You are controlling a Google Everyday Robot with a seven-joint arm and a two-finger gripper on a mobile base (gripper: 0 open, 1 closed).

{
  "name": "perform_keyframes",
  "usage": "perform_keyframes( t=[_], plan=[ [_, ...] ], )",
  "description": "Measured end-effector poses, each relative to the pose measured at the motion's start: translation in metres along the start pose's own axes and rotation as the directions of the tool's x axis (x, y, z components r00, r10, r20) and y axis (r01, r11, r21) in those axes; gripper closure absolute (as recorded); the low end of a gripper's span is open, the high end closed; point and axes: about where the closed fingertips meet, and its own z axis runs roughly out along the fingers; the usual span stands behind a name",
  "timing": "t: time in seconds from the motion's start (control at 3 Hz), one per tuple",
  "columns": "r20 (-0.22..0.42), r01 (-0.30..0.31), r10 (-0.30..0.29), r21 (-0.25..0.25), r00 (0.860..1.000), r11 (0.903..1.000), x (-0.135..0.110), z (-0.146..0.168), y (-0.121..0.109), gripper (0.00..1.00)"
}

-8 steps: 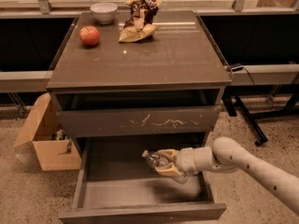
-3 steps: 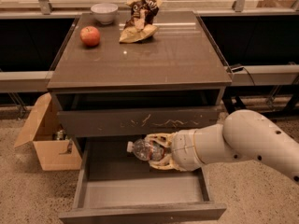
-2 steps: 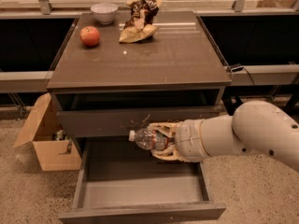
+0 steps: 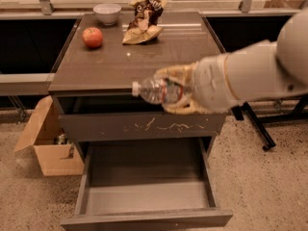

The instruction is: Pick water bottle from middle drawer and place on counter

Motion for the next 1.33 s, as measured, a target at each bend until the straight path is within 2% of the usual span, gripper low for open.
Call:
perform_keyframes(
  t=[0.33,0.67,1.0,1.33],
  plan=[
    [0.003,0.043,-0.043,0.058,0.999,0.9974,-0.012,-0.023,-0.04,1.0],
    [0.003,0.044,-0.044,0.058,0.999,0.9973,-0.012,-0.023,-0.041,1.0],
    [0.018,0.02,-0.021,0.072,1.0,0.9972,0.012,-0.019,-0.066,1.0],
    [0.032,-0.059,0.057,0.064,0.998,0.9962,0.08,0.001,-0.1,1.0]
  ],
)
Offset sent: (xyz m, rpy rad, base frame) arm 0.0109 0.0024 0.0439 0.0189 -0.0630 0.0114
